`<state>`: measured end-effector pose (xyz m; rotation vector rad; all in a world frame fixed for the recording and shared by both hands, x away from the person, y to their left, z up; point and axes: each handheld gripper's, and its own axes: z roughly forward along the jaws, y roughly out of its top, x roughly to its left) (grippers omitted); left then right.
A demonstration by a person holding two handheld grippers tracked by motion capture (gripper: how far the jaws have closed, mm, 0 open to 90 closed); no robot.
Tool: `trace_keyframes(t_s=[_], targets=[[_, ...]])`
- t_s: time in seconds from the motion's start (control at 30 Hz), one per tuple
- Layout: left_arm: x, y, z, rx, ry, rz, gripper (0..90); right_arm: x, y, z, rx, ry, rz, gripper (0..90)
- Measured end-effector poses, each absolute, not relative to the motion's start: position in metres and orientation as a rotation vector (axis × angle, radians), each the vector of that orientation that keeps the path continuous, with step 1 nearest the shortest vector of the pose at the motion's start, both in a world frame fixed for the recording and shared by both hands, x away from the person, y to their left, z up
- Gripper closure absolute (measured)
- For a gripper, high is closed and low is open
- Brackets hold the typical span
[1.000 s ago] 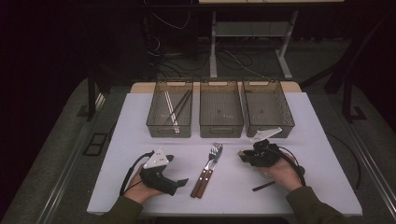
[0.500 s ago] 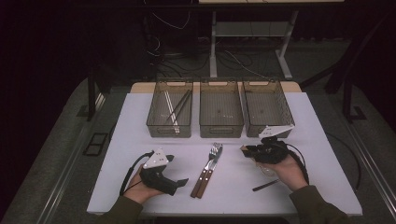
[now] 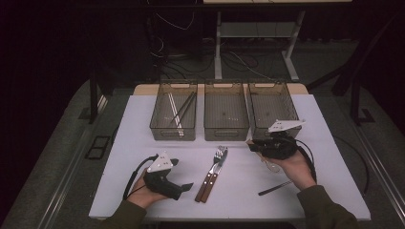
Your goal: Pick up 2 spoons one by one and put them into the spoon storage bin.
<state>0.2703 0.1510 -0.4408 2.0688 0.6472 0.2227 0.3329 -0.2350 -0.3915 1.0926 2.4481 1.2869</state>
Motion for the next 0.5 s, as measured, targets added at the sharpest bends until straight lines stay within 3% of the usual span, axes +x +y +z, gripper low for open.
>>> trace_keyframes(t_s=[0.5], targets=[[0.271, 0.151, -0.441, 2.059, 0.645, 0.214, 0.1, 0.351, -0.228, -0.375, 1.086, 2.4, 1.337, 73.8]])
